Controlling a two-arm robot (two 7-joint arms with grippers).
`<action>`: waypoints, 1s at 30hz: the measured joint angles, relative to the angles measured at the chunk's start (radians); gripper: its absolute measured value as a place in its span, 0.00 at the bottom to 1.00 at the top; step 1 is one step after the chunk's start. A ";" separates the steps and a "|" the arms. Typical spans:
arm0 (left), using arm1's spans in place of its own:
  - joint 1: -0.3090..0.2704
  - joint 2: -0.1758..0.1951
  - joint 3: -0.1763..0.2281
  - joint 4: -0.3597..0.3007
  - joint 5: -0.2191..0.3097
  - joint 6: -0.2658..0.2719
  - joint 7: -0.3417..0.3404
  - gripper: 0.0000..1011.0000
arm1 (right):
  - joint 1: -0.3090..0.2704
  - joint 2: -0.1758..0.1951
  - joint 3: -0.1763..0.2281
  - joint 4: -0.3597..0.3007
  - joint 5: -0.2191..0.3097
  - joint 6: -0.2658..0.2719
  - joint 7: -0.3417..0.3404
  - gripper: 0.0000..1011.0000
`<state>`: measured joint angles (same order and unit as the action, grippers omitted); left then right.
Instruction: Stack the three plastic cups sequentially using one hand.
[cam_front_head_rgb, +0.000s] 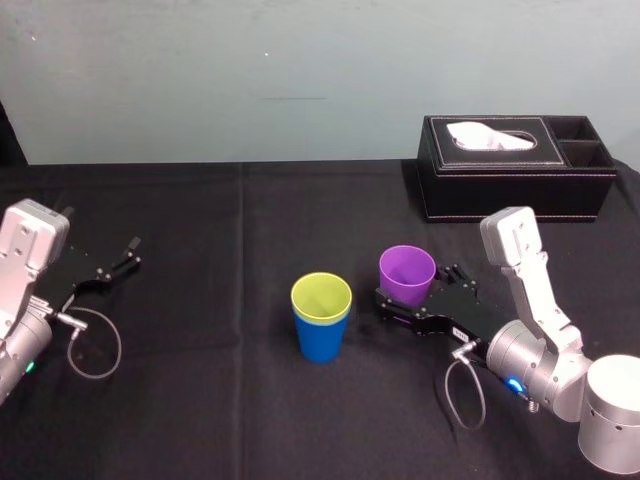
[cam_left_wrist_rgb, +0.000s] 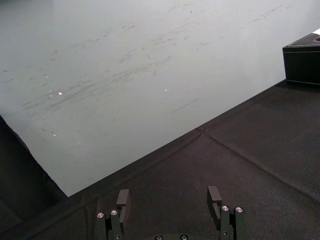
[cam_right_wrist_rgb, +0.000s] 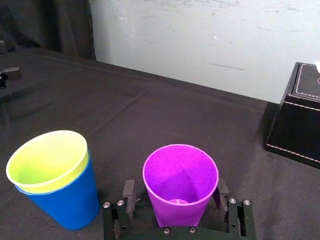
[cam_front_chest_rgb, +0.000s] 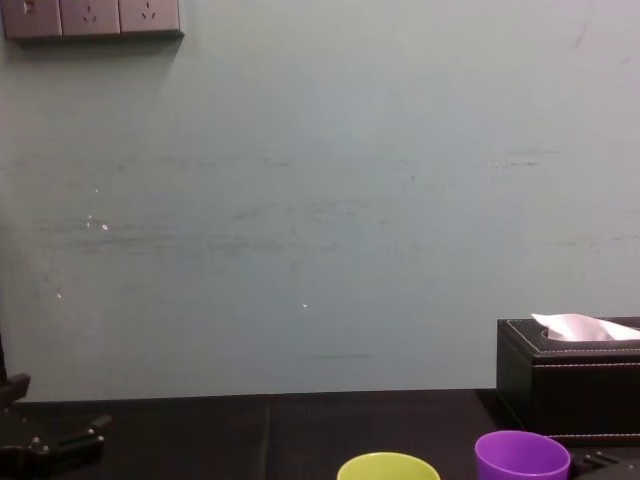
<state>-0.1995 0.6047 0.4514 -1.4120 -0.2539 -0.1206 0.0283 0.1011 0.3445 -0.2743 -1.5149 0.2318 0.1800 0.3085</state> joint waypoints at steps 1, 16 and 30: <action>0.000 0.000 0.000 0.000 0.000 0.000 0.000 1.00 | 0.000 0.000 0.000 0.000 0.000 0.000 0.000 0.95; 0.000 0.000 0.000 0.000 0.000 0.000 0.000 1.00 | -0.001 0.000 0.001 -0.002 0.000 -0.001 0.000 0.73; 0.000 0.000 0.000 0.000 0.000 0.000 0.000 1.00 | -0.001 0.000 0.001 -0.002 0.000 -0.002 0.000 0.71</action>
<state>-0.1995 0.6047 0.4514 -1.4120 -0.2539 -0.1205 0.0283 0.1001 0.3445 -0.2732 -1.5164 0.2319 0.1785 0.3085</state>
